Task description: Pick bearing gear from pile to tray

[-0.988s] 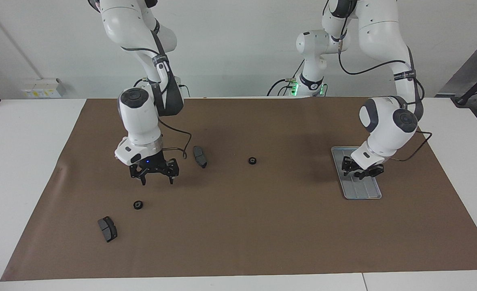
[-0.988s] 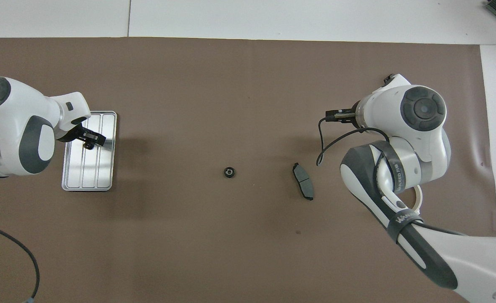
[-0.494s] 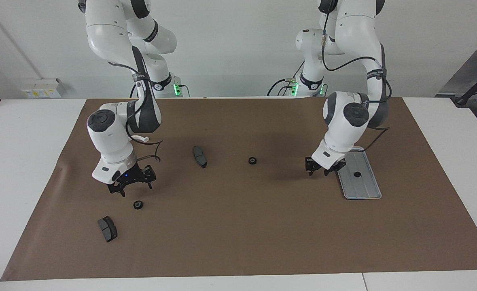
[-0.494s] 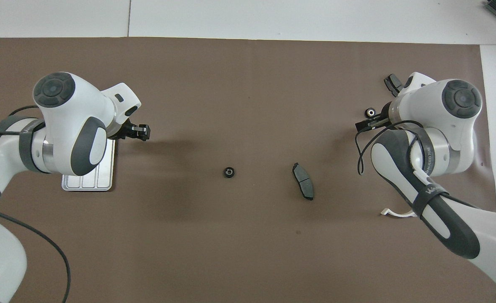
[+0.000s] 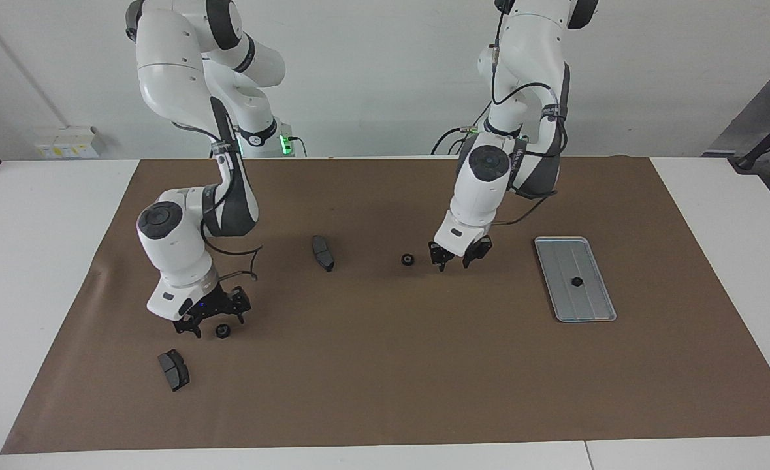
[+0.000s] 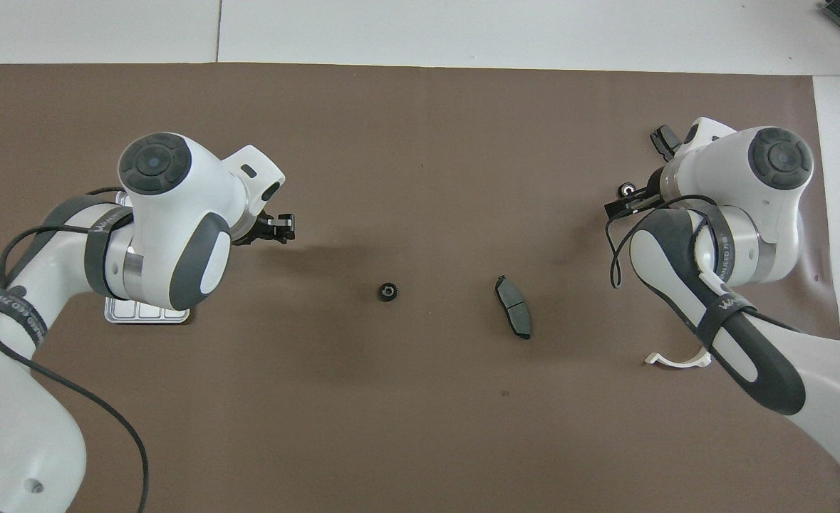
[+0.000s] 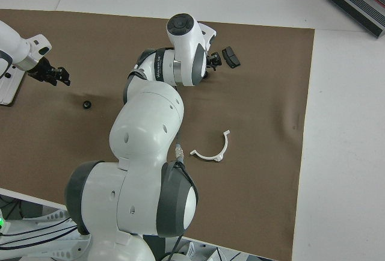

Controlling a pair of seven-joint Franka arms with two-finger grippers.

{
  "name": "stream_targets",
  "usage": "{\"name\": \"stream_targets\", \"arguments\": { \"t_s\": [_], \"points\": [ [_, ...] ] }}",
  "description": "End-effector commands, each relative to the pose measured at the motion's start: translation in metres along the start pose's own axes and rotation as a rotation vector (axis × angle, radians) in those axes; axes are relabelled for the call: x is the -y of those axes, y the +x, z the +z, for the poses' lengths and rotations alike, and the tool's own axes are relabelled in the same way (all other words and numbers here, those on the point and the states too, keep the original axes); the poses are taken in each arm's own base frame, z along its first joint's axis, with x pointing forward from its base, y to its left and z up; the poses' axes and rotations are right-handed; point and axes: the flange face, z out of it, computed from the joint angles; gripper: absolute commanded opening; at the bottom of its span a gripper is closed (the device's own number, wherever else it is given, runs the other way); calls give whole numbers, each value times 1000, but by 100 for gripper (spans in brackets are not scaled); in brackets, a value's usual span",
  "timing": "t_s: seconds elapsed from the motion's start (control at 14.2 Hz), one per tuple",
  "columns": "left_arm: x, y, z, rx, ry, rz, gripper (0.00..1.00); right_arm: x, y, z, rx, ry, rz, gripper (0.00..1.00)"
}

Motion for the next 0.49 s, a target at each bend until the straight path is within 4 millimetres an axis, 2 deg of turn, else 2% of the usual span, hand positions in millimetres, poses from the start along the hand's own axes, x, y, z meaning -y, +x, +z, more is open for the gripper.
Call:
{"name": "stream_targets", "arguments": {
  "t_s": [0.0,0.21,0.42],
  "points": [
    [-36,-19,16,-29,-33,-73,60,-3,4,5,-9,20,-24,88],
    [-52,-30,22,-26,-36,-69,57,-4,-3,11,23,23,-27,83],
    [-63,-38,38,-19,-33,-63,55,-1,-5,14,31,27,-28,76]
  ]
}}
